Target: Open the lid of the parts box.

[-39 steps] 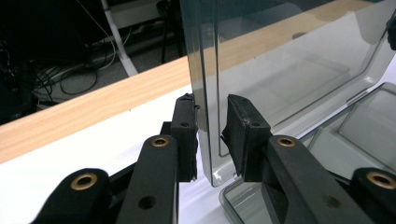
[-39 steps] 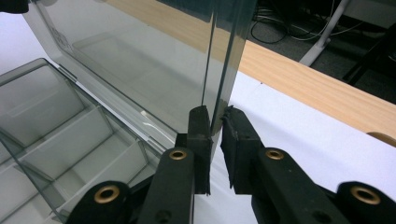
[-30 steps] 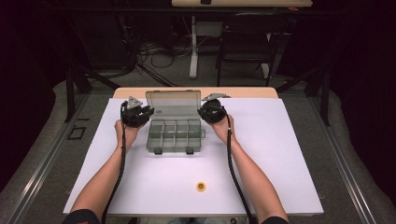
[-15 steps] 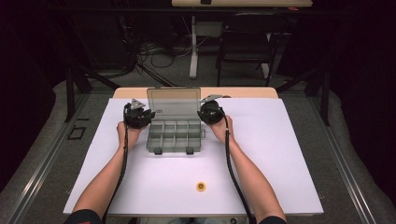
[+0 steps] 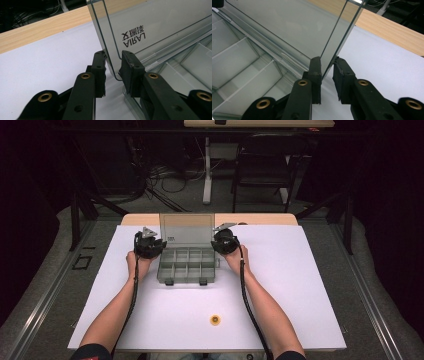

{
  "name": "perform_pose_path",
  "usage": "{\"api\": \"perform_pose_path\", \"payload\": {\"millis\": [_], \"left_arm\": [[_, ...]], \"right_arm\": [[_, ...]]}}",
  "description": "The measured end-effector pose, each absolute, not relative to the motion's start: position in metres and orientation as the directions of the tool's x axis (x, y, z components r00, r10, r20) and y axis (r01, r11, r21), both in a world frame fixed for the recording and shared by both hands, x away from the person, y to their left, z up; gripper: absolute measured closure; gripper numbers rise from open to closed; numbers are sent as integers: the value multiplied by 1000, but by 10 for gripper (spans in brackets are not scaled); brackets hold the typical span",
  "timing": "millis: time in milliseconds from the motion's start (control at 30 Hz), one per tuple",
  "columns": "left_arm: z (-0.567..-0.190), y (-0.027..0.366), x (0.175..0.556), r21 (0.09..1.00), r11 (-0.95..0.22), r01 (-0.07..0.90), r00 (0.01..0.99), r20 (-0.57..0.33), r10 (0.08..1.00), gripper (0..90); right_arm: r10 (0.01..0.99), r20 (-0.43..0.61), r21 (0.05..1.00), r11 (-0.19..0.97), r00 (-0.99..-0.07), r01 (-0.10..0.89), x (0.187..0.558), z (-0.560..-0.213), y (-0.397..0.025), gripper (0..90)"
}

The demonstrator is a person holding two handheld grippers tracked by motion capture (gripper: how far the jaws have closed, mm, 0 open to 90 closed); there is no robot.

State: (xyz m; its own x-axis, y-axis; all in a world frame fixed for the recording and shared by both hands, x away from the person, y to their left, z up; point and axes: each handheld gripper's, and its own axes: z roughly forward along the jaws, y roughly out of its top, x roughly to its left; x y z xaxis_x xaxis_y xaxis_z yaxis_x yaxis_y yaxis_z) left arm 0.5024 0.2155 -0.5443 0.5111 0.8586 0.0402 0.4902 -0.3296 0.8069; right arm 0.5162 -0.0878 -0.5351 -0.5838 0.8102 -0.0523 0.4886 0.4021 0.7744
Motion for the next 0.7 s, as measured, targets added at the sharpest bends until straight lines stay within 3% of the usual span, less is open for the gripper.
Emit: {"api": "perform_pose_path", "payload": {"millis": [267, 433, 567, 633, 700], "left_arm": [[-545, 216, 503, 806, -332, 490, 505, 47, 862, 711], [-545, 215, 501, 811, -326, 486, 480, 64, 875, 643], [-544, 216, 501, 815, -319, 483, 452, 80, 888, 475], [-543, 217, 500, 819, -307, 485, 449, 68, 891, 459], [-542, 219, 498, 829, -288, 480, 443, 54, 895, 389]], "right_arm": [[818, -86, 775, 413, -568, 478, 516, -536, -86, 696], [824, -78, 772, 407, -562, 488, 517, -536, -90, 647], [834, -56, 776, 382, -548, 501, 518, -536, -96, 559], [833, -53, 782, 378, -550, 497, 518, -536, -97, 540], [835, -26, 791, 354, -550, 500, 517, -534, -103, 439]]}}
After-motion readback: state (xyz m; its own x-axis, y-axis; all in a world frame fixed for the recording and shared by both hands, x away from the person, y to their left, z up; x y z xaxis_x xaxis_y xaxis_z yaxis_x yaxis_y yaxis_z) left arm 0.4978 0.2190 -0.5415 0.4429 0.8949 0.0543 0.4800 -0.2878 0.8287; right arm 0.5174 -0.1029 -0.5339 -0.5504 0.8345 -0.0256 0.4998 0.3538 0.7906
